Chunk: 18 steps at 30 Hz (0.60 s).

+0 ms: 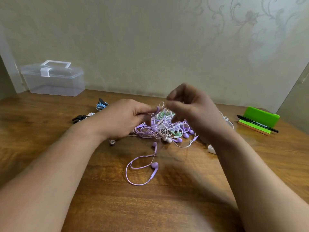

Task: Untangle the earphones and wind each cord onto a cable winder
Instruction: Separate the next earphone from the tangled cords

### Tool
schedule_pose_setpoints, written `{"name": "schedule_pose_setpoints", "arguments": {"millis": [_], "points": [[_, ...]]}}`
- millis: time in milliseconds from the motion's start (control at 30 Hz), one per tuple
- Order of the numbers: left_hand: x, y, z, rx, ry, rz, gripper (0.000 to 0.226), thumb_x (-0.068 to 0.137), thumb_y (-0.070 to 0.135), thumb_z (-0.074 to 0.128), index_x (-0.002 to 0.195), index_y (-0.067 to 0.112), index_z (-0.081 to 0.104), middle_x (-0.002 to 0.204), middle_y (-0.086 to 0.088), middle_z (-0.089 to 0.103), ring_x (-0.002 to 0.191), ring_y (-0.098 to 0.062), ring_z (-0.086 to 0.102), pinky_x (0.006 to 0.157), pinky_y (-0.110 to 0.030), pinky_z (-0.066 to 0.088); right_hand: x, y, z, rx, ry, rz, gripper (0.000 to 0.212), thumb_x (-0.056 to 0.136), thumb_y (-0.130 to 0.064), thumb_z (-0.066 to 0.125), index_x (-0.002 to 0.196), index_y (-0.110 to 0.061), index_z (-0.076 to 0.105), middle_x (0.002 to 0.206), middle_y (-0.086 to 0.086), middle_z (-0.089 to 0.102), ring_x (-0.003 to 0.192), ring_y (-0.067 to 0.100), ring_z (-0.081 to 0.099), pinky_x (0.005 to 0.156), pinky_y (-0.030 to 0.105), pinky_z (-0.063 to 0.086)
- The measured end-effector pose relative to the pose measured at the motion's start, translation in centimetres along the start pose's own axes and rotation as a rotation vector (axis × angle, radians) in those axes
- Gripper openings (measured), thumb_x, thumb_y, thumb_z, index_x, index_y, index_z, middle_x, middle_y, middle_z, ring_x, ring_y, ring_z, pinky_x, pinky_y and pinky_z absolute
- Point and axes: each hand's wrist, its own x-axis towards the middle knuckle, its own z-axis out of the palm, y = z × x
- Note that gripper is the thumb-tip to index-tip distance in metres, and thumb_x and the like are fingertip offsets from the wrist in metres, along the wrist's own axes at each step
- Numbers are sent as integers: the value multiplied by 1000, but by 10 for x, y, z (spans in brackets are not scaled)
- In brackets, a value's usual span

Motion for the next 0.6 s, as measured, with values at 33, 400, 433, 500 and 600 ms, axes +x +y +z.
{"name": "schedule_pose_setpoints", "arguments": {"millis": [33, 400, 433, 500, 600], "points": [[-1, 0, -2, 3, -59, -25, 32, 104, 34, 59, 131, 51, 64, 97, 23, 75, 89, -1, 69, 89, -28, 54, 1, 0, -4, 122, 2, 0, 12, 94, -2, 70, 97, -12, 65, 72, 0, 59, 53, 15, 50, 50, 29, 49], [0, 18, -2, -1139, 6, 81, 42, 95, 17, 56, 136, 23, 66, 112, -16, 72, 35, -4, 35, 39, -13, 28, 1, 18, 7, 58, 6, 130, 20, 104, -26, 65, 89, -14, 70, 59, -9, 60, 49, 10, 37, 48, 24, 31], [3, 14, -3, -1139, 99, 66, 42, 97, 17, 55, 138, 23, 63, 115, -16, 72, 34, -3, 32, 39, -13, 25, 0, 17, 12, -25, -32, 124, 22, 104, -30, 65, 89, -16, 73, 61, -7, 63, 51, 10, 39, 50, 25, 33], [7, 9, -3, -1048, 263, 29, 40, 103, 14, 53, 142, 23, 59, 116, -11, 75, 33, -2, 29, 39, -14, 23, -4, 11, 19, -160, -110, 92, 24, 104, -34, 64, 94, -17, 77, 64, -5, 66, 52, 7, 44, 53, 24, 35], [8, 6, 0, -699, 393, -22, 40, 105, 7, 53, 144, 18, 57, 110, -6, 77, 42, 8, 49, 51, -7, 39, -8, -2, 24, -189, -117, 21, 21, 101, -31, 67, 94, -14, 78, 61, -6, 59, 51, 2, 44, 52, 18, 34]]}}
